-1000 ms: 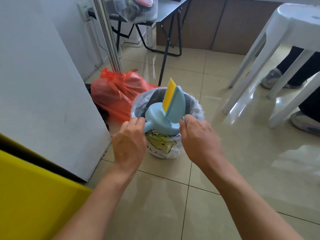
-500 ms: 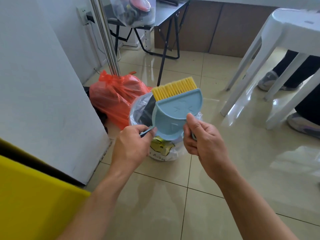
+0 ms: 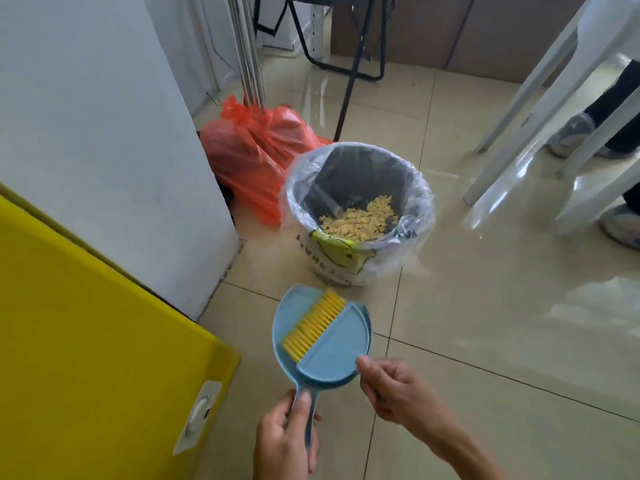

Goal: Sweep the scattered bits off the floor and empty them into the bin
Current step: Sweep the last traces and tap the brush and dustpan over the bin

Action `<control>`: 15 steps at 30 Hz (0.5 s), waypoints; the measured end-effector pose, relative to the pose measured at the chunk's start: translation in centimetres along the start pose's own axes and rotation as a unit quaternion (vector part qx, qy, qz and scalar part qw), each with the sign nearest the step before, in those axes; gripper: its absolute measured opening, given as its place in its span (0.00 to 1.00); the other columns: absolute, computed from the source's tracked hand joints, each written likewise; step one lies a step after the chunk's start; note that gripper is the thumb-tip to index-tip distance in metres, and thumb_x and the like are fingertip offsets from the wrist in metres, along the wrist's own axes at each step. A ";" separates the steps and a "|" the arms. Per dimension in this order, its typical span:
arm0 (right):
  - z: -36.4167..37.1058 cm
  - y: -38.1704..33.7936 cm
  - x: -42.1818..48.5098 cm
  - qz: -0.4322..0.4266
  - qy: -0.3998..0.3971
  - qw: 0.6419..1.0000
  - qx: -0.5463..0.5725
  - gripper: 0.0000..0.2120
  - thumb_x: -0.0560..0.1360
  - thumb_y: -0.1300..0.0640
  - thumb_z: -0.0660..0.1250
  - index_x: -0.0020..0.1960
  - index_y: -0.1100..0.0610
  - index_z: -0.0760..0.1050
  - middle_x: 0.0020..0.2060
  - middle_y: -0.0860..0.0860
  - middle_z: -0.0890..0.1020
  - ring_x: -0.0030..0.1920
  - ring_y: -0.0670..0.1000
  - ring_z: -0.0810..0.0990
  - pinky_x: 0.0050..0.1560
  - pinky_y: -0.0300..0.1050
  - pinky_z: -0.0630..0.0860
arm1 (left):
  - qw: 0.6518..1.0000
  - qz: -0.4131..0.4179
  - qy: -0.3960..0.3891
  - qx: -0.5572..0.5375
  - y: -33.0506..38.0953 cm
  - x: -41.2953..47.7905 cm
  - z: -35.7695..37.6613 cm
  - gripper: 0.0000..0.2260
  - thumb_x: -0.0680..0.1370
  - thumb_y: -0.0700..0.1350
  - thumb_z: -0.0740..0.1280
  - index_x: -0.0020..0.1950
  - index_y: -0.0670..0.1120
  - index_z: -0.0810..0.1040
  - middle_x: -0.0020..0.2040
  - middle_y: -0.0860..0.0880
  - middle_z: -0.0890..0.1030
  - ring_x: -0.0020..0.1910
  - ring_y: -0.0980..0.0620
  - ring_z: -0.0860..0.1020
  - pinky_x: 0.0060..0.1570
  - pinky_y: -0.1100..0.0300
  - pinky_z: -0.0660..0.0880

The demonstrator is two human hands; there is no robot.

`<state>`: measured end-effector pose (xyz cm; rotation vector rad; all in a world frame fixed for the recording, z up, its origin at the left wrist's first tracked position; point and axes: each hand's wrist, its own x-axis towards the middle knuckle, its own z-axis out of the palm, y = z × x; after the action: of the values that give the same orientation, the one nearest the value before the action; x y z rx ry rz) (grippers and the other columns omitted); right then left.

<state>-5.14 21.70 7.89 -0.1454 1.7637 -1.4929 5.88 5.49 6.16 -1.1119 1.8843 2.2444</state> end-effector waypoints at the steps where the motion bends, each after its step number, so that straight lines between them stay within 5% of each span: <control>1: 0.6 1.3 0.4 0.028 0.000 1.000 -0.005 0.27 0.76 0.33 0.64 0.32 0.54 0.69 0.25 0.47 0.64 0.25 0.47 0.60 0.26 0.38 0.59 | 0.999 -0.027 0.015 0.007 -1.6 0.5 -0.1 0.24 0.78 0.57 0.68 0.36 0.37 0.77 0.18 0.42 0.67 0.15 0.52 0.63 0.18 0.64 0.59; 7: 2.8 5.0 4.9 0.128 0.093 0.986 0.042 0.24 0.79 0.38 0.63 0.31 0.51 0.66 0.26 0.48 0.63 0.25 0.47 0.58 0.25 0.39 0.57 | 0.995 -0.069 0.027 0.061 -5.7 8.0 1.4 0.19 0.85 0.49 0.61 0.38 0.41 0.80 0.24 0.46 0.74 0.21 0.52 0.70 0.21 0.63 0.64; 11: 2.3 5.4 7.6 0.161 0.139 0.976 0.055 0.23 0.79 0.39 0.63 0.31 0.51 0.67 0.25 0.48 0.64 0.23 0.46 0.60 0.23 0.38 0.56 | 0.992 -0.080 -0.007 0.094 -6.1 12.0 2.3 0.18 0.85 0.46 0.61 0.37 0.43 0.81 0.28 0.46 0.79 0.27 0.48 0.74 0.31 0.57 0.70; 15: 1.1 4.9 9.1 0.171 0.159 0.972 0.007 0.25 0.78 0.36 0.63 0.32 0.54 0.70 0.22 0.47 0.67 0.20 0.45 0.62 0.21 0.36 0.58 | 0.970 -0.029 0.005 0.243 -5.3 12.9 2.5 0.17 0.84 0.51 0.61 0.35 0.50 0.75 0.25 0.54 0.78 0.23 0.60 0.74 0.29 0.60 0.68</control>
<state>-8.59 17.24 -0.85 0.4083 1.9084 -1.3271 -2.78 3.70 -4.89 -1.0722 2.1982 1.6094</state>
